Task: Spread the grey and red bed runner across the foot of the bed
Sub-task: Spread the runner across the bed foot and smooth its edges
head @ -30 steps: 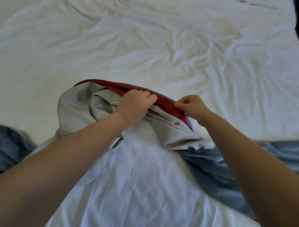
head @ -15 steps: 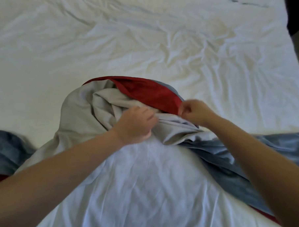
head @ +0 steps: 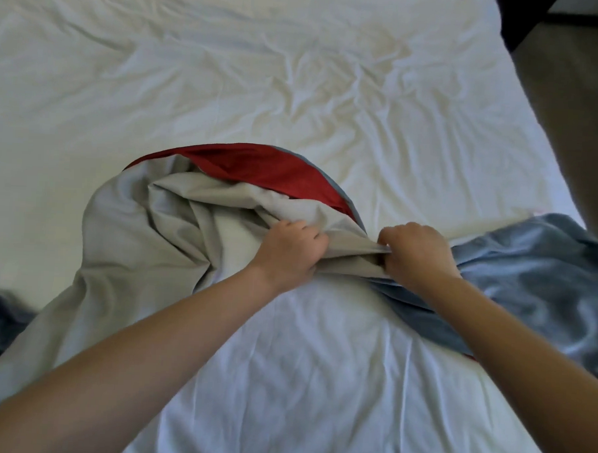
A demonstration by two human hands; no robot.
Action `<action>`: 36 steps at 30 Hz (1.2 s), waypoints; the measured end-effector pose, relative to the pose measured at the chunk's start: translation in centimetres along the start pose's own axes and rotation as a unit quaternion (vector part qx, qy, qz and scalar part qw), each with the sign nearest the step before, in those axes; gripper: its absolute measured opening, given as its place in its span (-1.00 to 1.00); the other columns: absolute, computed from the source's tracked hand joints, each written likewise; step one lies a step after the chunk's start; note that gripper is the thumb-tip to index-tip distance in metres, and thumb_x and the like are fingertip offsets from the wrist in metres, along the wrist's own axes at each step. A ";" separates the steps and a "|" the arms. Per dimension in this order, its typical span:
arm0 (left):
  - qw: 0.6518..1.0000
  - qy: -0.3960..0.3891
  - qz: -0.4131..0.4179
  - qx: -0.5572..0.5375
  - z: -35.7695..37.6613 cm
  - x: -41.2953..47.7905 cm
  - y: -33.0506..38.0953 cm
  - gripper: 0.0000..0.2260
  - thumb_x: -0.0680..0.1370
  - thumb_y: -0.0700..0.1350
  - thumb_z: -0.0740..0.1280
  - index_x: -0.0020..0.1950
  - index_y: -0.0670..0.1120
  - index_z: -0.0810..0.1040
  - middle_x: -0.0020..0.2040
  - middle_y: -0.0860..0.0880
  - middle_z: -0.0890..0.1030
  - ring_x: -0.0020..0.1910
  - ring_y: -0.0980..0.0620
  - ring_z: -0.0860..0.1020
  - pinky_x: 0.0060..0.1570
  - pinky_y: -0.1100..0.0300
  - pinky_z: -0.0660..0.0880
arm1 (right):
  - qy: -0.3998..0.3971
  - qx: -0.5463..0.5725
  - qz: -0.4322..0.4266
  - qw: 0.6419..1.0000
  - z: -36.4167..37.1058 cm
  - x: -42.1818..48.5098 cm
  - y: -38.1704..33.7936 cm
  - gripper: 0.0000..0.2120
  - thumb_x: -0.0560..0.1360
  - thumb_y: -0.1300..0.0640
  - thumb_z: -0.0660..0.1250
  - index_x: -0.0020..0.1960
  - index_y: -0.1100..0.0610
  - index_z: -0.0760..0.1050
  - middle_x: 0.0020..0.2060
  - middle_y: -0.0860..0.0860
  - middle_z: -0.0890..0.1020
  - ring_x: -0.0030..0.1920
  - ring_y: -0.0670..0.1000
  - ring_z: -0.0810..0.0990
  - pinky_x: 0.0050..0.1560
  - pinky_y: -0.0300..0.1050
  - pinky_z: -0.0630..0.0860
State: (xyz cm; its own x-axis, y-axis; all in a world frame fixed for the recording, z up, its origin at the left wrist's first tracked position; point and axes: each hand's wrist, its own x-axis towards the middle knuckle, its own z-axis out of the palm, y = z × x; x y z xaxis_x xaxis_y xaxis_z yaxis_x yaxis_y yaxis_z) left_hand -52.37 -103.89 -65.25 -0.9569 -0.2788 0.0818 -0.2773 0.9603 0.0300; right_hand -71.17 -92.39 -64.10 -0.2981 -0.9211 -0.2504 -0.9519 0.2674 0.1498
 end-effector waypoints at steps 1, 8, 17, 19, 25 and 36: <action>1.000 0.005 0.019 0.004 -0.2 -0.8 0.1 -0.78 0.11 -0.23 0.48 -0.34 -0.11 0.49 -0.42 -0.06 0.50 -0.44 -0.08 0.48 -0.48 0.20 0.33 | 0.017 0.004 -0.007 1.000 0.0 -1.6 -0.3 -0.89 0.38 0.09 0.25 -0.11 0.04 0.51 -0.26 0.01 0.59 -0.21 0.12 0.55 -0.31 -0.09 0.31; 0.959 -0.261 0.109 0.017 2.1 -6.7 2.3 -0.78 0.44 -0.19 0.25 0.09 -0.10 0.46 0.03 -0.10 0.55 0.03 -0.16 0.53 -0.23 0.10 0.33 | -0.191 0.101 -0.073 0.973 4.5 -11.2 -5.8 -0.66 0.49 0.19 0.19 0.25 -0.02 0.34 0.04 -0.02 0.55 -0.01 0.11 0.59 -0.06 -0.03 0.54; 0.984 -0.135 0.097 -0.055 1.3 -3.4 6.2 -0.63 0.39 0.25 0.28 -0.12 -0.06 0.49 -0.12 -0.03 0.56 -0.14 -0.08 0.54 -0.29 0.15 0.33 | -0.144 -0.002 -0.016 0.989 3.5 -8.1 0.2 -0.79 0.55 0.12 0.15 0.15 -0.02 0.43 0.09 -0.03 0.51 0.12 0.04 0.50 -0.06 -0.08 0.40; 0.986 -0.102 0.100 -0.084 1.2 -2.4 9.0 -0.64 0.33 0.22 0.38 -0.19 -0.07 0.51 -0.23 -0.02 0.56 -0.27 -0.07 0.54 -0.38 0.20 0.31 | -0.163 -0.097 -0.016 0.982 3.5 -7.6 3.1 -0.81 0.57 0.12 0.13 0.14 0.00 0.44 0.09 -0.02 0.51 0.14 0.04 0.49 -0.04 -0.08 0.37; 0.973 -0.131 0.002 -0.189 2.8 2.3 18.1 -0.47 0.34 0.23 0.42 0.13 -0.08 0.45 0.04 -0.05 0.55 -0.02 -0.09 0.53 -0.22 0.12 0.39 | -0.214 -0.205 -0.043 0.954 3.9 -8.7 10.8 -0.81 0.53 0.06 0.25 0.13 -0.08 0.49 0.10 -0.08 0.51 0.20 0.00 0.42 0.13 -0.07 0.36; 0.980 -0.175 -0.037 -0.083 8.0 8.6 19.1 -0.70 0.42 -0.07 0.32 0.13 0.01 0.39 0.01 -0.04 0.52 -0.02 -0.12 0.55 -0.30 0.11 0.32 | -0.179 -0.116 -0.026 0.977 9.0 -11.6 19.3 -0.62 0.45 0.06 0.31 0.24 -0.15 0.39 0.28 -0.13 0.43 0.36 -0.03 0.31 0.35 0.04 0.22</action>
State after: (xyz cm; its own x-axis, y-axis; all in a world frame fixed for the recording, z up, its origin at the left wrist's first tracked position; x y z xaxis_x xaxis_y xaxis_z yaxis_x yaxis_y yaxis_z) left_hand -66.61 -87.85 -71.91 -0.9138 -0.3014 -0.2724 -0.3577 0.9147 0.1880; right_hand -86.69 -74.04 -66.97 -0.2954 -0.7625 -0.5757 -0.9369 0.1132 0.3307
